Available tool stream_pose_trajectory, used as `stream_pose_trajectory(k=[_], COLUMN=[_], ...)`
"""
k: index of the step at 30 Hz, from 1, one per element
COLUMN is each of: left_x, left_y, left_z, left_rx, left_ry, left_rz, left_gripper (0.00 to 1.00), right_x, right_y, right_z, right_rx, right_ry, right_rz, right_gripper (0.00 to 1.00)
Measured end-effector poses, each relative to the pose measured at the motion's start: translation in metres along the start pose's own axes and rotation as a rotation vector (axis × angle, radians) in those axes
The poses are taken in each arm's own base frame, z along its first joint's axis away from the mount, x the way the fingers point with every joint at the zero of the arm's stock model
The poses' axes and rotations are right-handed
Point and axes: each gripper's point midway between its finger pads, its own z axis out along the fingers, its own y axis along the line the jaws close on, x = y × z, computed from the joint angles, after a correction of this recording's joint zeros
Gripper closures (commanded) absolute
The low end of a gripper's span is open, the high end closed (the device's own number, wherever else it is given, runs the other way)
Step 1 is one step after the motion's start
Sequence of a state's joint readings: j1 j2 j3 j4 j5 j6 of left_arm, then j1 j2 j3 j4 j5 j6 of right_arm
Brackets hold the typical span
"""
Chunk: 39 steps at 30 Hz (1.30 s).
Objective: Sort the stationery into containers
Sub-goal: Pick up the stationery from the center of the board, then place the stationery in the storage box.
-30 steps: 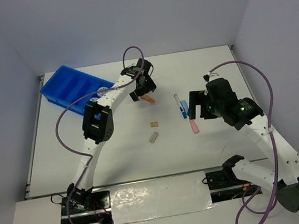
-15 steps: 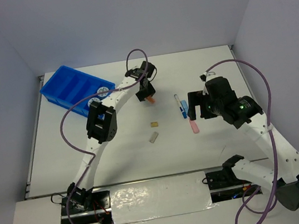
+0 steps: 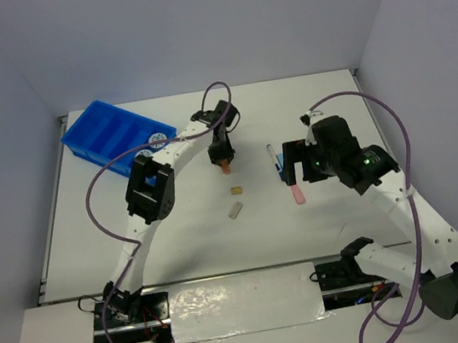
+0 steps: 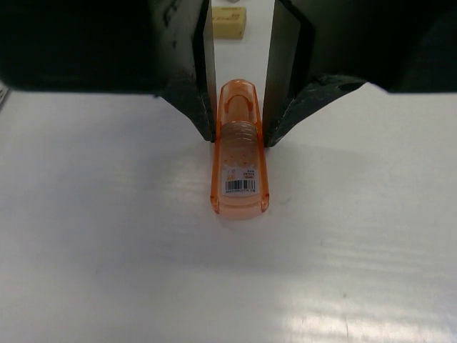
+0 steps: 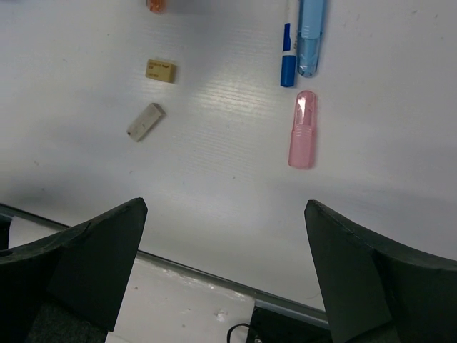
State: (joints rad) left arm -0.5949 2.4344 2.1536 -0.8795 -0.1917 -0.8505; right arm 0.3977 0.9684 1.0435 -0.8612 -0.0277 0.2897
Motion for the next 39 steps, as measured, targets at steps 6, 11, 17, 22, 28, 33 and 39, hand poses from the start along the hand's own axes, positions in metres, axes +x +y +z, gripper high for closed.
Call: stream_pose_trajectory(k=[6,11,17,22,28,33,39], left_x=[0.011,-0.023,-0.083,-0.134,-0.163,-0.173,-0.177], left_y=[0.008,-0.006,0.037,0.152,0.245,0.251,0.261], left_z=[-0.024,-0.078,-0.157,-0.17,-0.139,-0.097,-0.062], left_rx=[0.031,0.136,0.151,-0.012,-0.145,-0.159,-0.174], left_ry=[0.03,-0.101,-0.312,-0.391,-0.361,-0.294,-0.236], left_rz=[0.127,0.201,0.166,0.015,-0.101,-0.083,-0.097], left_gripper=[0.97,1.0,0.97,0.94,0.87,0.82,0.68], right_x=[0.0,0.002,-0.009,-0.016,-0.015,-0.014,-0.014], right_y=[0.004,0.006,0.01,0.014,0.017,0.018,0.019], right_z=[0.002,0.006,0.004,0.0,0.0,0.0,0.001], right_rx=[-0.025,-0.035,-0.041,-0.057,-0.075,-0.079,-0.085], right_ry=[0.01,0.029,0.014,-0.005,0.002,0.003,0.011], right_rz=[0.001,0.001,-0.014,-0.022,-0.022,-0.022,-0.021], right_gripper=[0.0,0.0,0.0,0.0,0.0,0.0,0.0])
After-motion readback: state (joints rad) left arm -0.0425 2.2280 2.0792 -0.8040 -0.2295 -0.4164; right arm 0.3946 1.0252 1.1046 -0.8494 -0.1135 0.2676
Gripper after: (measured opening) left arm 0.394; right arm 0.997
